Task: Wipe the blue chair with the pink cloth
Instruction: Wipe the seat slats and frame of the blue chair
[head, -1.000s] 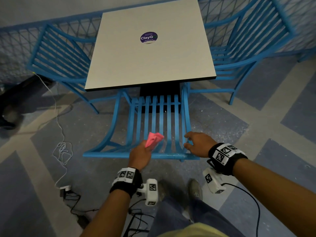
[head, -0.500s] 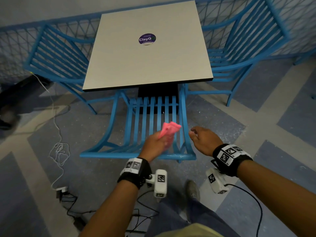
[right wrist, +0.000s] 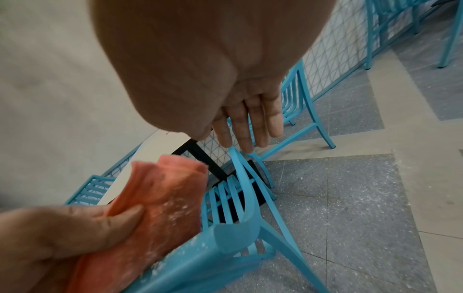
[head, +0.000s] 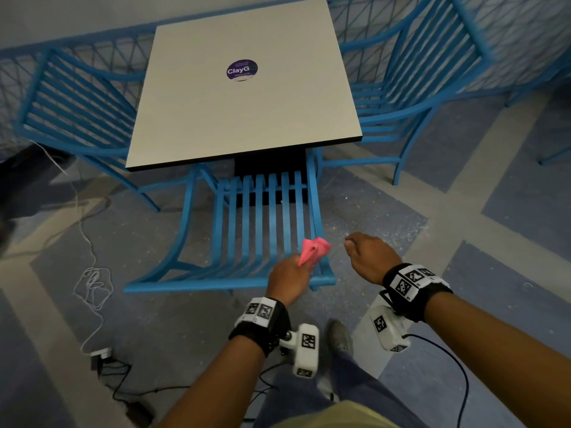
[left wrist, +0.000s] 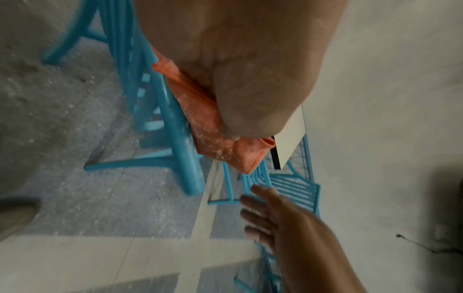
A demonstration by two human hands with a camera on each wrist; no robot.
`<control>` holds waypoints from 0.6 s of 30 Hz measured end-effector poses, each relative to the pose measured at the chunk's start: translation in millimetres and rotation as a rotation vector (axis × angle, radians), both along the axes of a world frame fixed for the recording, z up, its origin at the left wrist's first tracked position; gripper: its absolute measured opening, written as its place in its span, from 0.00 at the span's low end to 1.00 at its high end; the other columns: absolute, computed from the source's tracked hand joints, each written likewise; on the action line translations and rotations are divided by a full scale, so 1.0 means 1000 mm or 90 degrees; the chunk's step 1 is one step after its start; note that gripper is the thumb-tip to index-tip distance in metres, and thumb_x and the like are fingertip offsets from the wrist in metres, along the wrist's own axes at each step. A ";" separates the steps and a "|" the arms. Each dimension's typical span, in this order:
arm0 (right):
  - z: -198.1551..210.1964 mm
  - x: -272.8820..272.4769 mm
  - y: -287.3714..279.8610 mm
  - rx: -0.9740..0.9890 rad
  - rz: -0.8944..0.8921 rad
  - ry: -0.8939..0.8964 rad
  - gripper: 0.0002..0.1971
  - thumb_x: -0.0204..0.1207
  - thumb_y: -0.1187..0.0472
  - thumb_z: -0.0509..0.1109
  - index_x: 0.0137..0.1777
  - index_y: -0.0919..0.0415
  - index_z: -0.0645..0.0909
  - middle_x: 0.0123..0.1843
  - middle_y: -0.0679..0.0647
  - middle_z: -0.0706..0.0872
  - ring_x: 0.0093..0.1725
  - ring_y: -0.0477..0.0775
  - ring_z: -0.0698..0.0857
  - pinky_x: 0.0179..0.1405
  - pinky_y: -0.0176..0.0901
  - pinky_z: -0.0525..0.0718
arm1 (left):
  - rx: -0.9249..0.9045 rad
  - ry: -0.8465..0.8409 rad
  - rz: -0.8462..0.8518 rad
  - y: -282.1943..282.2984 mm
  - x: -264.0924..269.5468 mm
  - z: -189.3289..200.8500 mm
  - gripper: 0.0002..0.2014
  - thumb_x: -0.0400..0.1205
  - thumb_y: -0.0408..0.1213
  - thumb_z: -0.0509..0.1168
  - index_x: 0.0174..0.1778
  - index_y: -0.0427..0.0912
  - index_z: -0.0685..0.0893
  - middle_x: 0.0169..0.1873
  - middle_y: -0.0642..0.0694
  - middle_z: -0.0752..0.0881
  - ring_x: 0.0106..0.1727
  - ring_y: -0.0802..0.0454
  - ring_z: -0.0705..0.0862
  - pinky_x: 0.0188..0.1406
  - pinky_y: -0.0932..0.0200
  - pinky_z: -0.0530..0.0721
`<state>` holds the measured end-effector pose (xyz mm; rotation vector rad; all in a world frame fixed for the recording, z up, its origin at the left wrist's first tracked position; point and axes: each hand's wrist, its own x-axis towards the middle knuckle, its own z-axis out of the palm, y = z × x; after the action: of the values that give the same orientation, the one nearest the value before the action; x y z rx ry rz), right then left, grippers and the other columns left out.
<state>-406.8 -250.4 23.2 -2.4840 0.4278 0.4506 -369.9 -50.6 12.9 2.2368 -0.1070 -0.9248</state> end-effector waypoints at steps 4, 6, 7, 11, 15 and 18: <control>0.000 -0.004 -0.010 0.010 -0.024 -0.058 0.16 0.88 0.53 0.53 0.49 0.58 0.80 0.47 0.60 0.87 0.41 0.58 0.81 0.40 0.46 0.71 | 0.000 -0.008 -0.023 -0.042 -0.018 -0.009 0.30 0.88 0.68 0.55 0.51 0.46 0.90 0.43 0.44 0.92 0.46 0.42 0.90 0.54 0.42 0.89; 0.002 -0.004 -0.015 0.012 -0.051 -0.089 0.16 0.88 0.54 0.54 0.48 0.60 0.80 0.46 0.61 0.87 0.43 0.61 0.82 0.41 0.46 0.70 | -0.026 0.024 -0.008 -0.056 -0.021 -0.005 0.36 0.83 0.76 0.54 0.49 0.45 0.89 0.39 0.43 0.90 0.41 0.41 0.88 0.46 0.47 0.87; 0.005 -0.003 -0.018 0.008 -0.067 -0.101 0.17 0.88 0.54 0.54 0.49 0.61 0.81 0.46 0.61 0.87 0.44 0.62 0.83 0.41 0.46 0.70 | -0.050 0.050 0.015 -0.061 -0.022 -0.001 0.40 0.79 0.81 0.54 0.49 0.45 0.90 0.40 0.42 0.91 0.41 0.40 0.89 0.45 0.48 0.85; 0.014 -0.001 -0.028 -0.009 -0.078 -0.111 0.18 0.89 0.54 0.53 0.52 0.63 0.81 0.47 0.62 0.87 0.42 0.60 0.80 0.42 0.46 0.70 | -0.141 0.125 0.149 -0.058 -0.013 0.016 0.30 0.80 0.70 0.63 0.55 0.47 0.92 0.53 0.34 0.94 0.50 0.33 0.92 0.45 0.43 0.90; 0.019 -0.004 -0.034 -0.016 -0.073 -0.114 0.18 0.89 0.53 0.54 0.53 0.63 0.82 0.47 0.61 0.86 0.45 0.63 0.83 0.43 0.48 0.73 | -0.162 0.091 0.234 -0.019 0.013 0.037 0.17 0.90 0.54 0.63 0.53 0.45 0.89 0.47 0.38 0.93 0.47 0.39 0.92 0.47 0.46 0.90; 0.012 -0.005 -0.034 -0.005 -0.069 -0.114 0.19 0.88 0.53 0.54 0.50 0.63 0.82 0.46 0.61 0.88 0.44 0.63 0.84 0.43 0.50 0.78 | -0.112 -0.001 0.190 0.020 0.029 0.051 0.28 0.86 0.71 0.58 0.53 0.51 0.90 0.44 0.45 0.94 0.42 0.48 0.90 0.41 0.54 0.89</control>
<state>-412.1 -284.4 35.4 -2.4686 0.4882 0.1817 -341.4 -30.5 64.3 2.0207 0.1376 -0.7226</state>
